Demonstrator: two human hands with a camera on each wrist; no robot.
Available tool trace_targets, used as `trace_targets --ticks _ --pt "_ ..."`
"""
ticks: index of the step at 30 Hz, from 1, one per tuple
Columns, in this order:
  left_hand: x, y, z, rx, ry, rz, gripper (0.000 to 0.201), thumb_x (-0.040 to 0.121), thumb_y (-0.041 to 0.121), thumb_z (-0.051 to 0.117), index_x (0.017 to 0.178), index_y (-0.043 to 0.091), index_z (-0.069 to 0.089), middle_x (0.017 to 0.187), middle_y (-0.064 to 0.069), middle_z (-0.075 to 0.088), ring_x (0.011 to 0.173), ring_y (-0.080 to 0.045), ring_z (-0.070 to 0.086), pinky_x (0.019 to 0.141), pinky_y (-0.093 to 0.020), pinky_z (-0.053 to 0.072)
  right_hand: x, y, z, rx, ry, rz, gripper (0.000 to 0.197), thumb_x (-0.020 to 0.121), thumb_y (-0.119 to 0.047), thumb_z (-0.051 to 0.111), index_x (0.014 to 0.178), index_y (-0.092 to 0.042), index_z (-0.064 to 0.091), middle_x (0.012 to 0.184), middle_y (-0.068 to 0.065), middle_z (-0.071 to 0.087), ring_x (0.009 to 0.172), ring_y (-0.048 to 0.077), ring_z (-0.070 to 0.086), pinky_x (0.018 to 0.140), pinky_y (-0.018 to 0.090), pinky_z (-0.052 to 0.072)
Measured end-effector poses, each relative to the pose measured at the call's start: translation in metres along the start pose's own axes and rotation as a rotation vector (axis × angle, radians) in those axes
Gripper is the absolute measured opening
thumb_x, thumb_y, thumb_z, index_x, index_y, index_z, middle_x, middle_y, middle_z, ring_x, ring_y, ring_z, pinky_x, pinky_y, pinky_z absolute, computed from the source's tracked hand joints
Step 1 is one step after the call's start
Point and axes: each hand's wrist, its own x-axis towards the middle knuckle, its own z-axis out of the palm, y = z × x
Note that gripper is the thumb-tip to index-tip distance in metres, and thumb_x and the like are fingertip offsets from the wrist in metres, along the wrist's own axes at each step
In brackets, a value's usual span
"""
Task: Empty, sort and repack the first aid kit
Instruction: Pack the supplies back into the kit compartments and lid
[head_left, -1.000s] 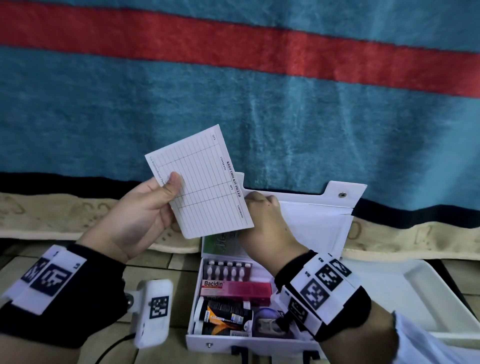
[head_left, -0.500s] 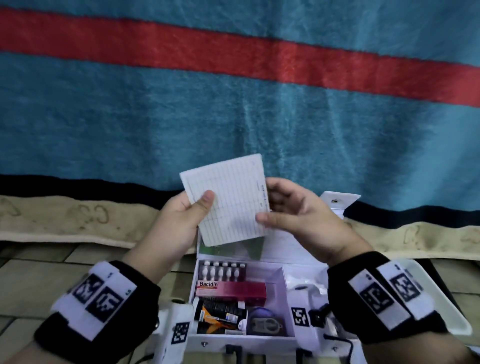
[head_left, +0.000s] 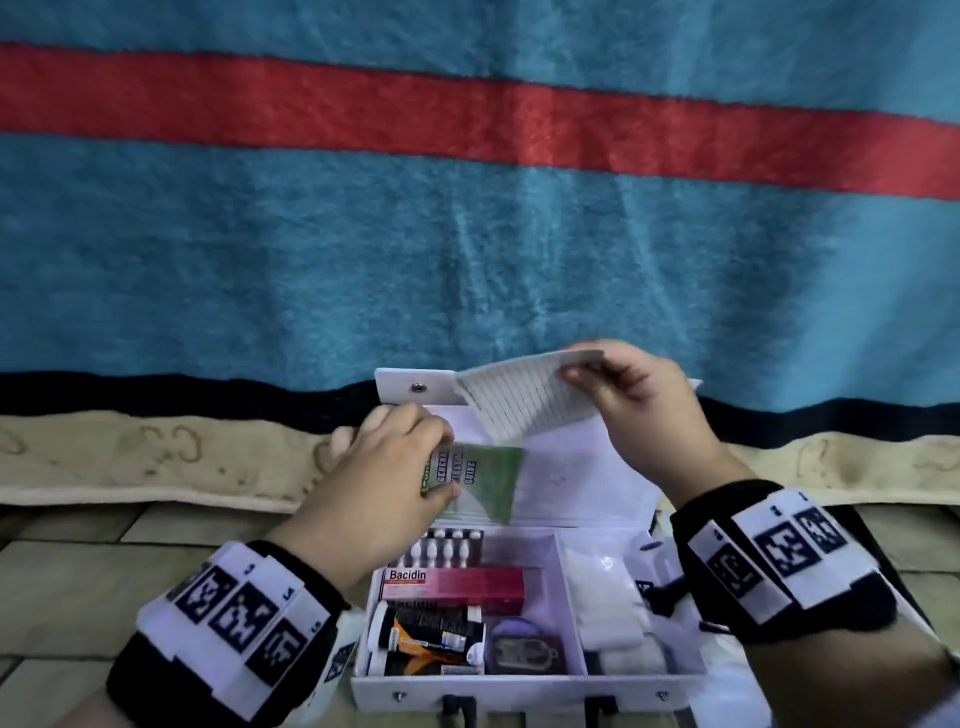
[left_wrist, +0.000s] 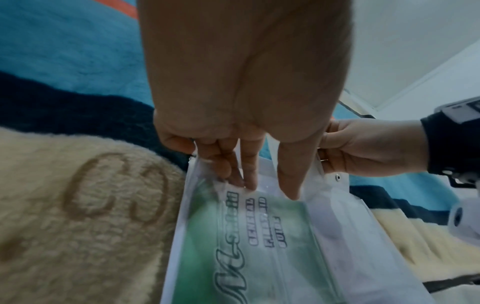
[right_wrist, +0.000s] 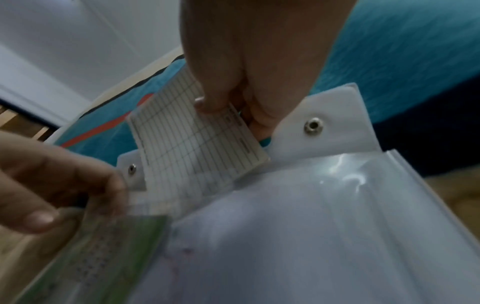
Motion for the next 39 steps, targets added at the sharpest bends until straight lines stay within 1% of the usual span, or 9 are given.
trace_targets --ticks 3,8,12,16,23,26,29,33,39 --pt "0.000 -0.001 0.001 0.041 0.003 0.000 0.030 0.086 0.049 0.054 0.112 0.037 0.048 0.114 0.019 0.043 0.118 -0.005 0.032 0.087 -0.031 0.023 0.003 -0.003 -0.007 -0.269 -0.173 -0.090 0.022 0.085 -0.001 0.056 0.091 -0.015 0.071 0.083 -0.017 0.068 0.083 -0.010 0.060 0.079 0.009 0.045" --pt "-0.001 0.000 0.002 0.027 0.014 -0.019 0.026 0.088 0.043 0.054 0.113 0.036 0.051 0.115 0.018 0.045 0.117 -0.006 0.033 0.087 -0.030 0.022 0.009 -0.014 -0.025 -0.749 -0.266 -0.125 0.034 0.077 -0.001 0.052 0.094 -0.029 0.064 0.087 -0.004 0.065 0.086 0.021 0.062 0.072 0.036 0.052" --pt "-0.001 0.000 0.003 0.001 0.031 -0.028 0.023 0.087 0.042 0.056 0.109 0.036 0.054 0.112 0.019 0.048 0.115 -0.007 0.037 0.094 -0.032 0.028 0.007 -0.014 -0.022 -0.977 -0.396 -0.067 0.015 0.074 -0.010 0.063 0.079 -0.024 0.064 0.080 -0.005 0.066 0.083 0.022 0.060 0.070 0.031 0.046" --pt "-0.002 0.001 0.001 -0.004 0.022 -0.044 0.021 0.088 0.042 0.055 0.109 0.037 0.054 0.110 0.019 0.049 0.113 -0.007 0.037 0.094 -0.033 0.028 0.002 -0.024 -0.011 -1.145 -0.441 -0.114 0.012 0.051 -0.015 0.061 0.048 -0.023 0.053 0.048 -0.006 0.057 0.060 0.023 0.054 0.060 0.034 0.019" --pt "-0.002 0.003 -0.003 -0.017 -0.026 -0.093 0.019 0.089 0.044 0.053 0.107 0.038 0.053 0.095 0.016 0.048 0.104 -0.012 0.041 0.096 -0.037 0.035 -0.018 -0.036 0.017 -1.120 -0.383 -0.053 0.009 0.038 -0.013 0.052 0.030 -0.014 0.050 0.033 0.001 0.048 0.033 0.019 0.050 0.046 0.020 0.032" --pt "0.000 0.003 -0.006 -0.026 -0.050 -0.106 0.018 0.089 0.043 0.053 0.106 0.038 0.054 0.098 0.015 0.050 0.109 -0.013 0.042 0.097 -0.036 0.036 -0.033 -0.037 0.028 -1.073 -0.385 -0.029 0.006 0.031 -0.011 0.053 0.027 -0.013 0.049 0.030 0.003 0.046 0.029 0.019 0.048 0.044 0.014 0.018" --pt "0.002 0.001 -0.005 -0.029 -0.050 -0.088 0.019 0.088 0.042 0.054 0.107 0.037 0.056 0.105 0.015 0.052 0.113 -0.012 0.041 0.098 -0.036 0.037 -0.028 -0.024 0.024 -1.158 -0.422 0.018 0.019 0.050 -0.017 0.043 0.042 -0.014 0.060 0.040 0.002 0.054 0.048 0.024 0.057 0.048 0.022 0.037" --pt "0.002 -0.003 -0.003 -0.031 -0.047 -0.061 0.019 0.088 0.042 0.055 0.105 0.036 0.057 0.112 0.017 0.053 0.114 -0.010 0.041 0.098 -0.037 0.037 -0.017 -0.024 0.006 -1.043 -0.564 0.033 0.038 0.081 -0.003 0.039 0.106 -0.020 0.062 0.098 0.008 0.067 0.100 0.029 0.058 0.077 0.032 0.037" --pt "0.001 -0.004 -0.002 -0.036 -0.037 -0.060 0.017 0.087 0.041 0.056 0.103 0.035 0.059 0.110 0.016 0.055 0.111 -0.011 0.044 0.096 -0.039 0.041 -0.017 -0.005 0.001 -0.890 -0.535 0.205 0.023 0.094 -0.011 0.041 0.109 -0.025 0.052 0.102 0.005 0.067 0.096 0.026 0.062 0.052 0.027 0.027"
